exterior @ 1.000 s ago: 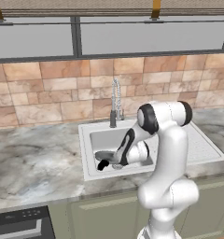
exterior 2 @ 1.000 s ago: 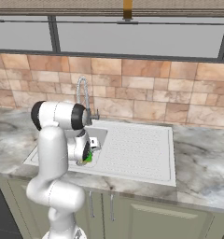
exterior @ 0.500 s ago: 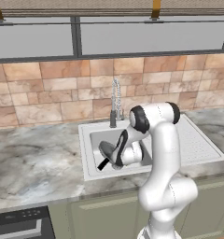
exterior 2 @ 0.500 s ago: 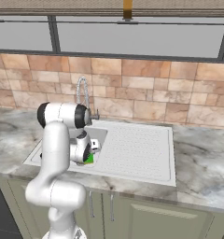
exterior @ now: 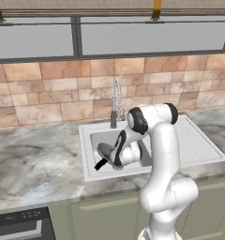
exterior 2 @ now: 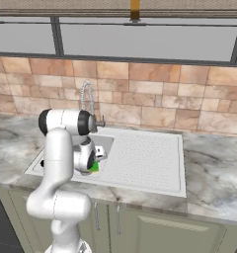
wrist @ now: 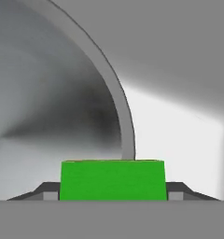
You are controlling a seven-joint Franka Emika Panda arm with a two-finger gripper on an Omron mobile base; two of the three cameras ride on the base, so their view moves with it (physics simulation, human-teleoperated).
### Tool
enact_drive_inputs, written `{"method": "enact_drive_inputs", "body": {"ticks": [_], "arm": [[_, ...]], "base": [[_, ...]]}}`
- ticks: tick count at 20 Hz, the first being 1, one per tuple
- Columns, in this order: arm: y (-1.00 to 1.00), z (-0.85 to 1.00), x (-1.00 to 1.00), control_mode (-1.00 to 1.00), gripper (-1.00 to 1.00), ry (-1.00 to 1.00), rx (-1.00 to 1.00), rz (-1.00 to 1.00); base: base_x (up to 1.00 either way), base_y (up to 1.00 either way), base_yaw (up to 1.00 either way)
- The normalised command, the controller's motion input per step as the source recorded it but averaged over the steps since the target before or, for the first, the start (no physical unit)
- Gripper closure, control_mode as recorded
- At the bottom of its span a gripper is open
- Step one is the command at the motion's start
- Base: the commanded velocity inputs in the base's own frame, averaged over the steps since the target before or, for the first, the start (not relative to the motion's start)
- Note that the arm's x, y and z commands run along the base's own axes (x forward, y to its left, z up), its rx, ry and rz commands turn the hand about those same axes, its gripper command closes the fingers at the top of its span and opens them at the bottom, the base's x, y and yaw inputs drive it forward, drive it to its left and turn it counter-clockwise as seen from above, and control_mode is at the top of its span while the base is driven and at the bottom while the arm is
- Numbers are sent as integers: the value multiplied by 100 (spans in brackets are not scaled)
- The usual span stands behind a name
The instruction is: Pick the pan and sponge and place them into the sink. Then turn on the water.
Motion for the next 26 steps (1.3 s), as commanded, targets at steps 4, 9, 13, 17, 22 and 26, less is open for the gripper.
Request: {"method": "enact_drive_inputs", "body": {"ticks": [4,9,13,17,22,26], "arm": [[0,14,0,-100,-100,-4,7,0],[0,7,0,-100,-100,-2,8,1],[-1,17,0,-100,-100,-4,10,1],[-10,41,-10,-100,-100,-9,8,0],[-20,47,-16,-100,-100,-12,2,0],[-25,30,-19,-100,-100,-11,0,0]], "base": [[0,0,0],[0,0,0],[0,0,0],[0,0,0],[0,0,0],[0,0,0]]}}
